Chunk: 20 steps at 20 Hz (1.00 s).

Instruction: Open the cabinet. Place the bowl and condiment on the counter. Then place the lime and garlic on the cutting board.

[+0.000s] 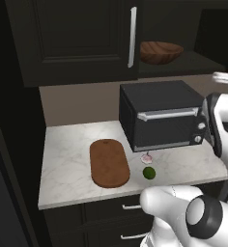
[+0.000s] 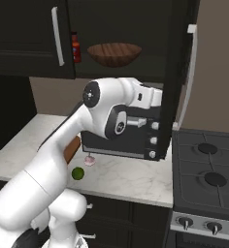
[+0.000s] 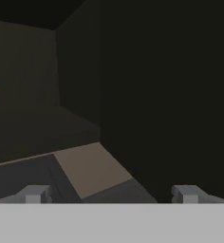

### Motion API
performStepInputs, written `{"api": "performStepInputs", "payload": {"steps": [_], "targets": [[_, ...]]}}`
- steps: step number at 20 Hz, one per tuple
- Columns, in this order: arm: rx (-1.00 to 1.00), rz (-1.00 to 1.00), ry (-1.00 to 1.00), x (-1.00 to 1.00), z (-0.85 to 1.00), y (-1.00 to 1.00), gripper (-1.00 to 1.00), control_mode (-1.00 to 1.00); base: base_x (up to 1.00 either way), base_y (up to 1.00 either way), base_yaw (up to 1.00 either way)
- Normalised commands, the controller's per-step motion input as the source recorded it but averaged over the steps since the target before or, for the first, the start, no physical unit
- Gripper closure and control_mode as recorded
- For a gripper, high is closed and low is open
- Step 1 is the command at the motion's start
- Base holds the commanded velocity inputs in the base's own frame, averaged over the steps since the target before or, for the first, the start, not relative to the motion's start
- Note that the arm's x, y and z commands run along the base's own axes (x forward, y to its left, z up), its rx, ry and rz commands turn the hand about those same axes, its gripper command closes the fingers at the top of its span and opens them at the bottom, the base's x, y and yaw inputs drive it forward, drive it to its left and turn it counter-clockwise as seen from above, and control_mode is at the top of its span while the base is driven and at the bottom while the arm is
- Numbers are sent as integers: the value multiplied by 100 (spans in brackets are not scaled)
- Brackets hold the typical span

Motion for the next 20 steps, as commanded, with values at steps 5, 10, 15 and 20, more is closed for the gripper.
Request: {"api": "performStepInputs", "payload": {"steps": [5,10,15,20], "targets": [[1,0,0,9,0,-25,-100,-100,0,0,0],[0,0,0,-4,0,-15,-100,-100,0,0,0],[0,0,-4,-5,0,7,-100,-100,0,0,0],[2,0,-2,-1,5,26,-100,-100,0,0,0]]}}
